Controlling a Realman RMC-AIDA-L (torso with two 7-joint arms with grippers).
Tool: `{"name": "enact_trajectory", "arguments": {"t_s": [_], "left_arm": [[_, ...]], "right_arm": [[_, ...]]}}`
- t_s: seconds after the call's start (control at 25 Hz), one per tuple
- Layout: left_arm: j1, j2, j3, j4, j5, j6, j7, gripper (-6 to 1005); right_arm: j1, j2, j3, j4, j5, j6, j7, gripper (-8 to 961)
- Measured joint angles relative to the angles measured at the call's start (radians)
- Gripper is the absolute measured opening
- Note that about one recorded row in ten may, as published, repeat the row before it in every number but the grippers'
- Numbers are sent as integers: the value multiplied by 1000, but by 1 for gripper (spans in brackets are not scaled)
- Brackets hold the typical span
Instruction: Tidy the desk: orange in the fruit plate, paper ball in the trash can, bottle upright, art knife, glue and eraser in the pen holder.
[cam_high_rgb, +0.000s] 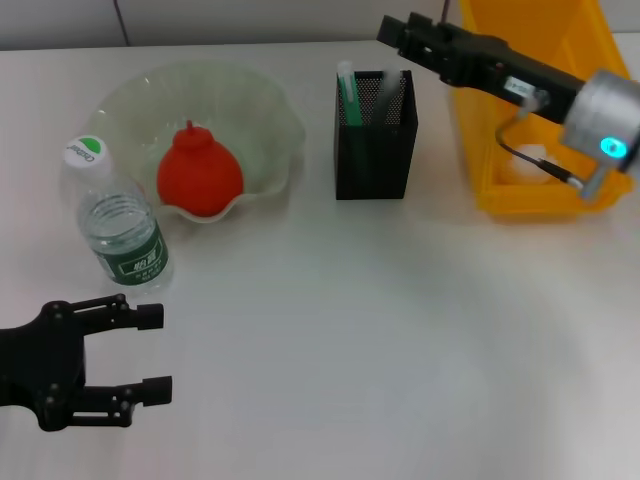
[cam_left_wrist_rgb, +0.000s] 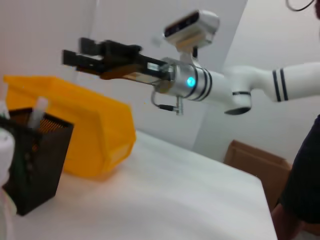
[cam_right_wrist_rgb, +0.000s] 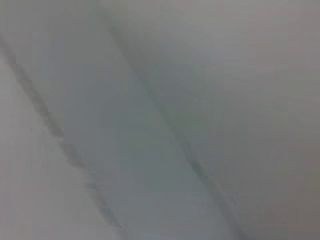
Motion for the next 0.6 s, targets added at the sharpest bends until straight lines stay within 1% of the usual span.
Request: {"name": "enact_trajectory", "arguments": {"t_s": [0.08, 0.12, 0.16, 0.24, 0.28, 0.32, 0.4, 0.44, 0.48, 0.6], "left_arm": [[0, 0, -9, 4, -1, 15, 4, 846], [0, 0, -18, 8, -1, 32, 7, 846], [0, 6, -24, 12, -4, 58, 9, 846], [-2, 10, -24, 17, -8, 70, 0, 846], [-2, 11, -25, 20, -9, 73, -6, 846], [-2, 11, -25, 23, -10, 75, -11, 846], [-3, 11, -25, 26, -10, 76, -16, 846], [-4, 10, -25, 27, -10, 76, -19, 846], [-5, 9, -24, 29, -10, 76, -23, 846], [-11, 6, -18, 46, -10, 76, -44, 846]], "right_arm": [[-55, -15, 5, -46, -1, -157, -7, 468], [-78, -28, 5, -55, -8, -228, -11, 513], [-100, -44, 7, -62, -22, -310, -19, 558], [-134, -78, 11, -59, -86, -475, -58, 634], [-146, -91, 14, -50, -132, -551, -93, 666], [-153, -97, 16, -35, -176, -599, -129, 697], [-167, -100, 19, 7, -268, -659, -218, 760], [-172, -96, 19, 29, -306, -661, -263, 791], [-175, -91, 19, 42, -327, -656, -286, 801], [-178, -67, 19, 74, -372, -614, -325, 829]]}}
